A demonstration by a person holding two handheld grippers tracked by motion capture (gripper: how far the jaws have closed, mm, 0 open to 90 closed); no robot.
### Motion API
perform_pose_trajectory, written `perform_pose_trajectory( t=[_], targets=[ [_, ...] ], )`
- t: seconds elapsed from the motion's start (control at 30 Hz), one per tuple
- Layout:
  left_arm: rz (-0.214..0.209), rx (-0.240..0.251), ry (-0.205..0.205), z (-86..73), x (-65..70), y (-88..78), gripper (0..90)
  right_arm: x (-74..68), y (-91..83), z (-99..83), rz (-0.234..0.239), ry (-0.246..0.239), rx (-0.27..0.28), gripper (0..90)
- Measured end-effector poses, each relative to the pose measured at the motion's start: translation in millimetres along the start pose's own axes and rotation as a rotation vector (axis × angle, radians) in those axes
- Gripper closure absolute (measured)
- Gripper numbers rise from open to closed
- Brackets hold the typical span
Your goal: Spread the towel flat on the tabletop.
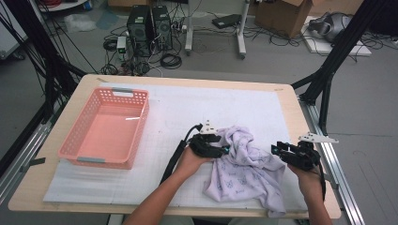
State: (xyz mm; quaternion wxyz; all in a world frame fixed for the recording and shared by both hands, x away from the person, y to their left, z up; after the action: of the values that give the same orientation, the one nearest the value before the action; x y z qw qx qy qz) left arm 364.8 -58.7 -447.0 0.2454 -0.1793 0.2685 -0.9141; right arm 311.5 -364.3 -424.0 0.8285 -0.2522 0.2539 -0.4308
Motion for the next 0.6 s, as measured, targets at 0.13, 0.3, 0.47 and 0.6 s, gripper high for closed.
perform_pose_trajectory(
  t=[0.13, 0.3, 0.47, 0.6],
  targets=[
    [0.002, -0.053, 0.027, -3.3, 1.5, 5.3, 80.8, -1.0, 6.5, 3.2, 0.000, 0.006, -0.012, 56.2],
    [0.006, -0.044, 0.026, -8.1, -1.5, -19.5, 84.6, -2.4, 11.9, 8.6, 0.000, 0.017, -0.008, 54.9],
    [0.020, -0.031, 0.044, -27.3, -5.1, -60.7, 84.6, -1.5, 16.0, 15.8, -0.006, 0.027, -0.006, 54.7],
    [0.031, -0.035, 0.036, -48.9, -8.9, -86.8, 84.6, -6.1, 25.4, 27.2, 0.002, 0.024, -0.017, 54.5]
  ],
)
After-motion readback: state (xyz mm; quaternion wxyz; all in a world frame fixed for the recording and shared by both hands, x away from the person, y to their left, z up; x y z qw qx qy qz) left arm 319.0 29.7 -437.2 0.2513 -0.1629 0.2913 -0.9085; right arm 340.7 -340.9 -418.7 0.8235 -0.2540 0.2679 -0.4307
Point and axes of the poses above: each handheld gripper's, and its own axes: y roughly forward along the jaws, z roughly out of its top, x roughly to its right, the point moved 2 cm from there along y, roughly forward along the jaws, and after that the axes turned 6 degrees about -x, right-handed, at the moved point
